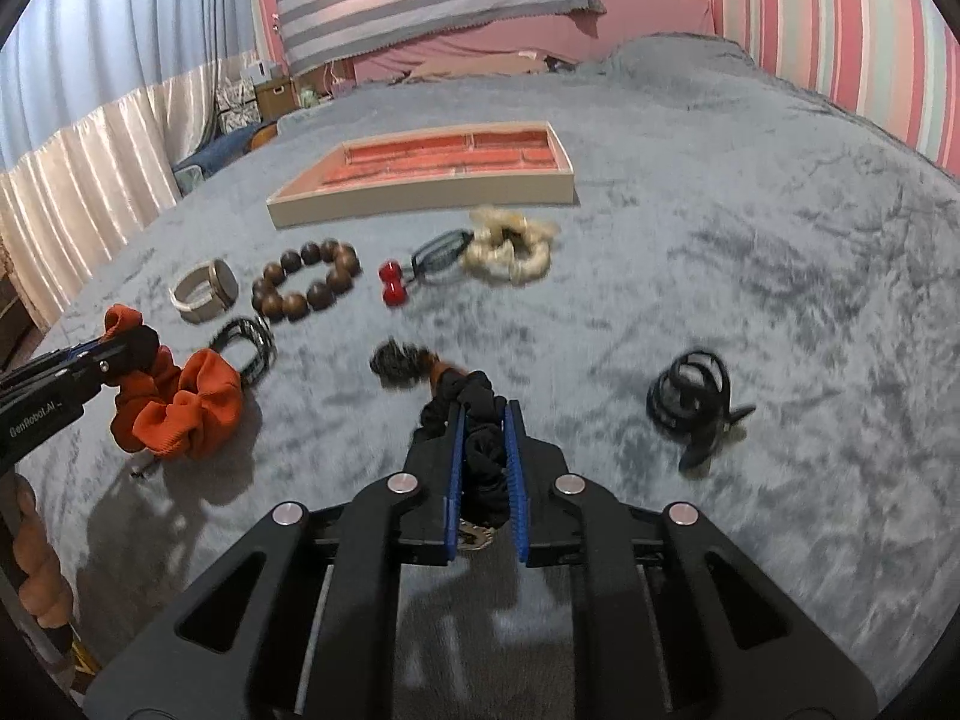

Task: Organize jewelry
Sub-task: 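Grasp the black flower-charm scrunchie with the right tool while the left tool grasps the orange scrunchie, then carry both scrunchies into the brick-lined tray and open both tools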

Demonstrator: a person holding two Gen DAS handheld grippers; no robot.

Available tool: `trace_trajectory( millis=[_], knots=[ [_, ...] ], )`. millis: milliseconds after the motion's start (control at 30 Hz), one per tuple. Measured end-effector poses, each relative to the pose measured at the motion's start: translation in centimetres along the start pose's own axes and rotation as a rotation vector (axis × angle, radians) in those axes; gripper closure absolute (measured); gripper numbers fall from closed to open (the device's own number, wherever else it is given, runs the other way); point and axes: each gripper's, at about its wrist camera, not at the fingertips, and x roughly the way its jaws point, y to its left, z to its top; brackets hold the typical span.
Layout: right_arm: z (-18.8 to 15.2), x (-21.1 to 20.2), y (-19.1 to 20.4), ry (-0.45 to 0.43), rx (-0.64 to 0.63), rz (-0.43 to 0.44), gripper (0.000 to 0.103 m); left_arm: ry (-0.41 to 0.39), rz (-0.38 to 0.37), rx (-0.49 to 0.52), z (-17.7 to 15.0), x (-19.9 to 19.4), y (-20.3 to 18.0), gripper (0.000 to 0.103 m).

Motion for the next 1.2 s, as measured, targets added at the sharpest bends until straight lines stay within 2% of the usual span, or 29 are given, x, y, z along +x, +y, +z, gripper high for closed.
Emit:
trace_trajectory(
  millis=[267,467,567,767,933,1200],
  knots=[
    [3.4,-0.1,-0.1,-0.050,0.004,0.025,0.090,-0.059,-0.018,-0.020,4.9,-0.5,1.3,0.085],
    [7.5,1.3,0.0,-0.093,-0.011,0.024,0.089,-0.106,0.026,-0.010,9.3,1.0,1.7,0.085],
    [10.3,2.6,-0.1,-0.115,-0.015,0.018,0.089,-0.103,0.034,0.000,11.4,2.9,1.9,0.085],
    [16.9,7.0,-0.3,-0.141,-0.045,-0.011,0.089,-0.074,0.078,0.014,16.4,8.7,2.8,0.085],
    [22.3,13.2,-0.6,-0.112,-0.051,-0.011,0.089,-0.029,0.102,0.013,20.2,14.6,3.8,0.085],
    [27.9,23.2,-1.5,-0.034,-0.028,-0.032,0.090,0.074,0.142,-0.019,25.1,24.9,6.2,0.085]
  ],
)
